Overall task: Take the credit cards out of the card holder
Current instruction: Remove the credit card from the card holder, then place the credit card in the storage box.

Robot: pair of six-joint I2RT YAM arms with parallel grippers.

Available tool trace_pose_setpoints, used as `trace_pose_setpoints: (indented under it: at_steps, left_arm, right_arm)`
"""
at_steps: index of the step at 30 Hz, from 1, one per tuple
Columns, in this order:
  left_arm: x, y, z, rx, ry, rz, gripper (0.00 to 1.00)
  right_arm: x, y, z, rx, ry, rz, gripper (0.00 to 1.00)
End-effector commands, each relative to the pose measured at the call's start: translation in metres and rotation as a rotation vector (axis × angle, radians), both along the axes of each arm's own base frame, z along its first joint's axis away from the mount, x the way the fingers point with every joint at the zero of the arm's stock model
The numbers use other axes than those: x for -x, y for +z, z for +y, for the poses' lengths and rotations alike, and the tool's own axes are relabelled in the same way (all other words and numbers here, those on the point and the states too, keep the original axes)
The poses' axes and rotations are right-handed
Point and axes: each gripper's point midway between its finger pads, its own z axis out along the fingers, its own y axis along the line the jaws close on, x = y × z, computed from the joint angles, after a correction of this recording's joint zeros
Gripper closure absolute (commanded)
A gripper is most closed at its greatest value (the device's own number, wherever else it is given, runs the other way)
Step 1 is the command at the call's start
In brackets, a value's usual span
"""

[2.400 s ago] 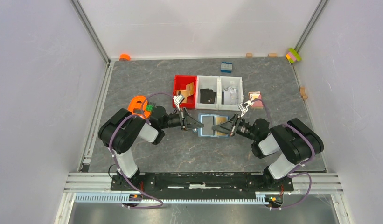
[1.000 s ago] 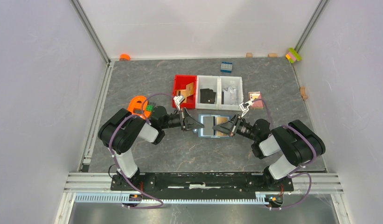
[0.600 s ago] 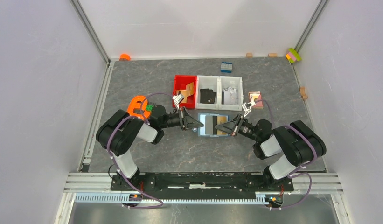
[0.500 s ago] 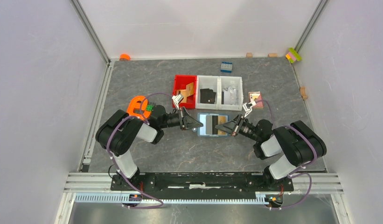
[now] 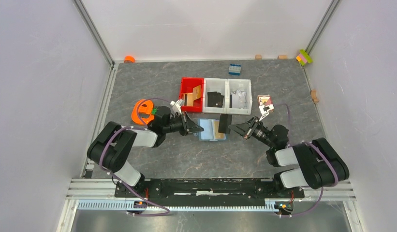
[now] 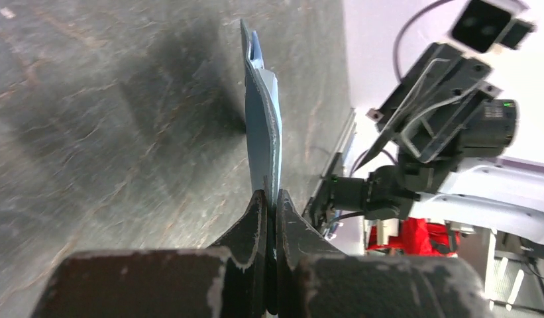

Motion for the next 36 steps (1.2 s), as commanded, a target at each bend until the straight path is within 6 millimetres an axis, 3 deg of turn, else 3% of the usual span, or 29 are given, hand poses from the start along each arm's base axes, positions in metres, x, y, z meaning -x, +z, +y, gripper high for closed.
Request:
trace_pose_setpoints:
  at_steps: [1,7,11,23,30,36]
  left_arm:
    - [-0.008,-0.013,0.013,-0.151,0.043,-0.044,0.98]
    - [-0.010,-0.027,0.021,-0.231,0.066,-0.009,0.98]
    - [-0.010,-0.027,0.023,-0.253,0.061,-0.027,0.98]
    - [-0.006,-0.026,0.011,-0.243,0.006,-0.037,0.98]
    - [-0.004,-0.026,0.008,-0.244,-0.008,-0.041,0.98]
    - [-0.003,-0.025,0.006,-0.241,-0.014,-0.041,0.98]
  right_arm:
    - [-0.025,-0.010,-0.010,0.143,-0.099,-0.057,1.00]
    - [-0.061,-0.013,-0.008,0.189,-0.157,0.013,1.00]
    - [-0.091,-0.020,-0.002,0.230,-0.175,0.048,1.00]
    - [-0.158,-0.026,0.036,0.325,-0.195,0.089,0.99]
    - [-0.191,-0.039,0.035,0.359,-0.291,0.142,0.98]
    - [-0.211,-0.036,0.054,0.355,-0.277,0.144,0.98]
